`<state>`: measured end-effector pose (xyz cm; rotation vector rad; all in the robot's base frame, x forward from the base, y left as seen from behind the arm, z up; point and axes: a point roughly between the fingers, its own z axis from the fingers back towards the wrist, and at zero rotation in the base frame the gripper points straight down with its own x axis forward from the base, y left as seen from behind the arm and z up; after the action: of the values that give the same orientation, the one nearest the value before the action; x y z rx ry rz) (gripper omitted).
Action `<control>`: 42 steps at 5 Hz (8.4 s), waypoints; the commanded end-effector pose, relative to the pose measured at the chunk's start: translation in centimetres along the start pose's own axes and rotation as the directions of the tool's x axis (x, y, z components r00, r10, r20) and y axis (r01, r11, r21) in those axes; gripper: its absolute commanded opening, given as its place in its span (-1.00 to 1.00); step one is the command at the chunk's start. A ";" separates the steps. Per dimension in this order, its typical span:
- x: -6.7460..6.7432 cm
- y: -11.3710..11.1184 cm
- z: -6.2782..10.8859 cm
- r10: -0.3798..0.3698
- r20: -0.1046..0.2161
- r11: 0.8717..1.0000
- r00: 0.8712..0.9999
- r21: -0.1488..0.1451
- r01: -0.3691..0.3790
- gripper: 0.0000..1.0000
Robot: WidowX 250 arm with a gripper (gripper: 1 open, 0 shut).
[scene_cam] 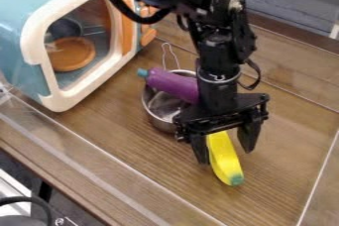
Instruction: Put the banana in the silver pot
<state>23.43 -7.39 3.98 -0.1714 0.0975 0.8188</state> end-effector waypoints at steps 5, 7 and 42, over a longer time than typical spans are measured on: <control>-0.2 -0.7 -0.6 -0.005 0.011 1.000 1.000 -0.017 0.005 1.00; -0.2 -0.8 -0.8 -0.005 0.013 1.000 1.000 -0.014 0.005 1.00; -0.7 2.5 9.4 -0.409 -0.197 0.901 0.891 0.070 0.429 -1.00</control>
<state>20.50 -4.48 11.59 -0.1313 0.3302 0.3682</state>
